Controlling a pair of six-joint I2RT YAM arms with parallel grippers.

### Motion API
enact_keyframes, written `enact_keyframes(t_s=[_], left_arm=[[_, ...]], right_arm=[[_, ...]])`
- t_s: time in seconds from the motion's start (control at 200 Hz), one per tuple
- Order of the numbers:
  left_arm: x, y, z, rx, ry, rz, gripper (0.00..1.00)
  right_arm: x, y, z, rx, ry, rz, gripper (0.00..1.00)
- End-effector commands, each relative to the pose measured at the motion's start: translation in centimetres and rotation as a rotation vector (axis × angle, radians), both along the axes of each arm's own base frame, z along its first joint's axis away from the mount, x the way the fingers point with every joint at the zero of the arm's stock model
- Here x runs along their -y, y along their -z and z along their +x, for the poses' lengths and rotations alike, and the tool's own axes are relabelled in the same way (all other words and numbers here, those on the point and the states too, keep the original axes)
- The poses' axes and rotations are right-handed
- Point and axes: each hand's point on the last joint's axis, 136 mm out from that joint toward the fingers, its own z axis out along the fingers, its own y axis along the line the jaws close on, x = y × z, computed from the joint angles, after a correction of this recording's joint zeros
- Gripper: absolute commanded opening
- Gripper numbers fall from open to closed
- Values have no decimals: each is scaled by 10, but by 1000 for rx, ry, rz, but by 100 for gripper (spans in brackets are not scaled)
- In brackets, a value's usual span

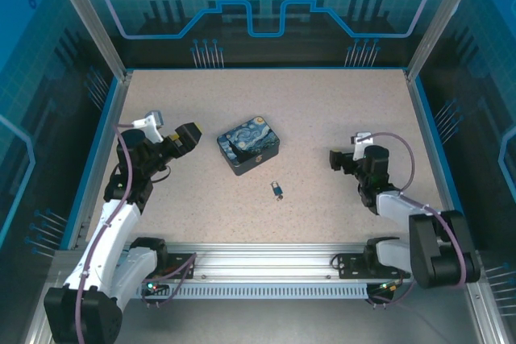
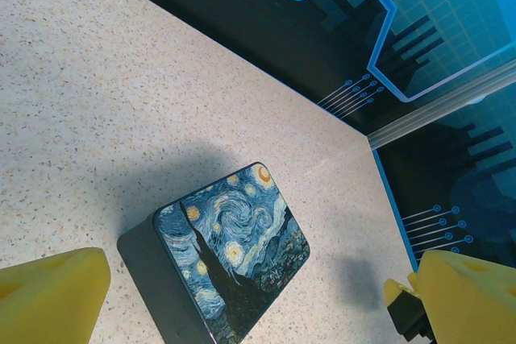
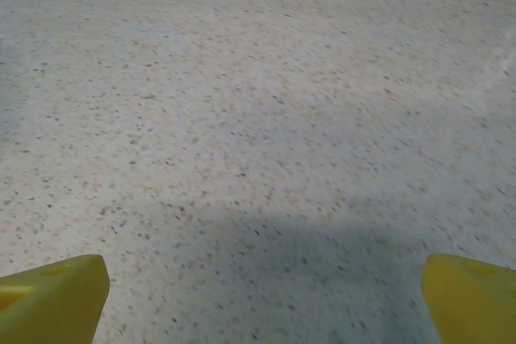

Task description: Unlock a padlock with a key

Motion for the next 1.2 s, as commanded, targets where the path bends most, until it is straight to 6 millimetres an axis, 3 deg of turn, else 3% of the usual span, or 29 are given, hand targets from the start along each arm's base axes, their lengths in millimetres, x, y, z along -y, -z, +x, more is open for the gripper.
enact_keyframes(t_s=[0.0,0.145,0.265,0.355,0.43,0.525,0.745,0.92,1.036,1.196], left_arm=[[-7,-12,5,26,-27,23,99],[-8,-9,7,20,-32,26,99],[-9,-8,9,17,-33,34,99],[-11,-6,10,16,-40,46,99],[-14,-5,10,16,-51,63,99],[-18,-6,10,26,-67,97,99],[-53,-8,19,94,-192,366,99],[-83,28,37,120,-302,590,99],[-81,58,52,113,-276,606,99],[-81,83,62,143,-275,634,99]], right_arm=[[-20,-36,22,166,-138,-40,100],[-30,-24,21,213,-202,-58,100],[-26,-13,24,217,-170,-58,100],[-14,-10,32,176,-92,-58,100],[19,-4,47,94,103,-50,100],[19,-5,47,92,114,-61,100],[19,-5,47,98,115,-62,100],[19,-5,47,98,116,-64,100],[19,-5,47,98,116,-64,100],[19,-5,47,98,115,-64,100]])
